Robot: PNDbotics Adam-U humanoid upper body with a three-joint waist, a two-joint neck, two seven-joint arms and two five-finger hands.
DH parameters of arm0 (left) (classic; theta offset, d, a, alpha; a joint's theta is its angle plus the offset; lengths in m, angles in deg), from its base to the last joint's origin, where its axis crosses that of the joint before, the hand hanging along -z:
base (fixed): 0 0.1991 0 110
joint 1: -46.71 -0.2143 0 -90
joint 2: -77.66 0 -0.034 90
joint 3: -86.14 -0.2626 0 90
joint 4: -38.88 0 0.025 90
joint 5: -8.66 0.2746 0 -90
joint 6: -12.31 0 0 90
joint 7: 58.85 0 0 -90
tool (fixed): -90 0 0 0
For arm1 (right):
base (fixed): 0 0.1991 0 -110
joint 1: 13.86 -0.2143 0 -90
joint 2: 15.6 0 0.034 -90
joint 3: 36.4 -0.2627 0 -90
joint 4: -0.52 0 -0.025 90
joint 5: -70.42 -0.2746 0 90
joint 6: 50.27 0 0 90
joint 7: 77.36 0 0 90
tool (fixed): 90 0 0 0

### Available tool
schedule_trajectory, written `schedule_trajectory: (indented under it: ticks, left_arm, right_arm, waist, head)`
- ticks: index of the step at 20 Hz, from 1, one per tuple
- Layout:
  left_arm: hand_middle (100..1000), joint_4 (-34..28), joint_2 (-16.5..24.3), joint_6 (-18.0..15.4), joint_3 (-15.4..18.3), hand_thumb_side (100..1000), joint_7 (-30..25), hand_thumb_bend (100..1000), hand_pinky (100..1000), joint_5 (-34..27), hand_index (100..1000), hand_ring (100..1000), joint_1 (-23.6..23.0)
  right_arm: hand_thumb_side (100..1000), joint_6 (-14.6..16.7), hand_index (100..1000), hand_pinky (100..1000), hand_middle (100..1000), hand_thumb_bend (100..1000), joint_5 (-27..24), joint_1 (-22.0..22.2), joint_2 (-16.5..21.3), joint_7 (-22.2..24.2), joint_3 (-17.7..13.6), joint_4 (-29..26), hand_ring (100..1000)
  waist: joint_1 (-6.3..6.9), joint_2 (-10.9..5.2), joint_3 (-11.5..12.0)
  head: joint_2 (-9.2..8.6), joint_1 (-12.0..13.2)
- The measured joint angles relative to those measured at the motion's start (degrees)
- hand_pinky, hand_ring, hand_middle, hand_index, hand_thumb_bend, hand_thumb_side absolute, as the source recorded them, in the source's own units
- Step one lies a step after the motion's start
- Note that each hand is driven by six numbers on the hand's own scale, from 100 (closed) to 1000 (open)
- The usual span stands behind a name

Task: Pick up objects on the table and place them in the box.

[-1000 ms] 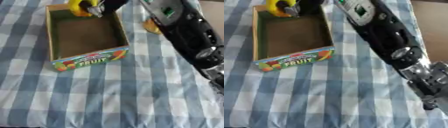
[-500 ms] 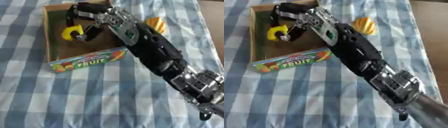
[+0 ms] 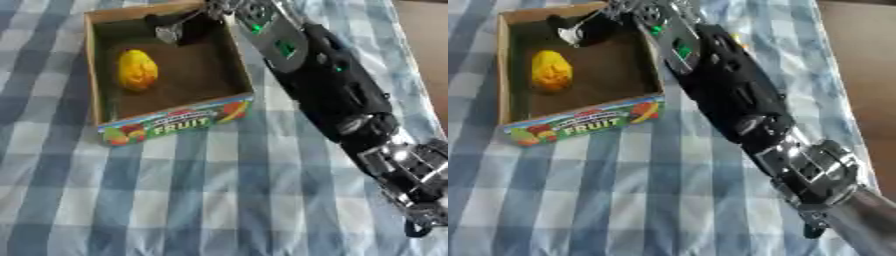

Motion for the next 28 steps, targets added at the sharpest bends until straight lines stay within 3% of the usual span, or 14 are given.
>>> schedule_trajectory:
  ticks: [6,12,13,14,21,28]
  left_arm:
    - [810,0.0,0.6,0.4,0.2,378,0.4,351,787,0.4,914,861,-0.9]
    - [810,0.0,1.0,0.8,0.4,383,0.9,345,787,0.8,914,862,-1.0]
    - [810,0.0,1.0,0.8,0.5,384,0.9,344,786,0.9,914,862,-1.1]
    - [810,0.0,1.0,0.8,0.5,386,1.0,342,786,0.9,914,862,-1.1]
    - [810,0.0,1.0,1.1,0.5,390,1.3,338,785,1.0,914,863,-1.5]
    - [810,0.0,1.0,1.2,0.5,391,1.4,337,785,1.1,914,863,-1.5]
  right_arm:
    - [210,-3.1,900,868,815,188,-5.9,6.0,12.8,0.2,-2.2,-8.0,1000]
    - [255,-4.6,912,876,828,225,-6.5,14.3,22.4,0.2,-4.0,-9.9,1000]
    - [166,-4.8,915,878,829,225,-6.3,15.4,23.2,0.0,-4.4,-9.7,1000]
    - [277,-4.9,917,880,833,223,-6.0,16.3,24.0,-0.2,-4.7,-9.3,1000]
    - [300,-4.4,922,885,832,228,-5.3,19.5,27.0,0.3,-6.0,-5.5,1000]
    - [327,-3.5,915,889,828,242,-5.5,19.4,27.1,3.1,-5.5,-2.5,1000]
  waist:
    - [-0.31,-0.26,-1.0]
    - [-0.39,-0.23,-1.1]
    - [-0.37,-0.19,-1.1]
    - [-0.35,-0.14,-1.1]
    - [-0.20,0.04,-1.1]
    - [-0.19,0.04,-1.1]
  head:
    - [0.01,1.6]
    - [0.00,2.2]
    - [0.00,2.2]
    - [-0.01,2.3]
    - [-0.02,2.6]
    - [-0.06,2.6]
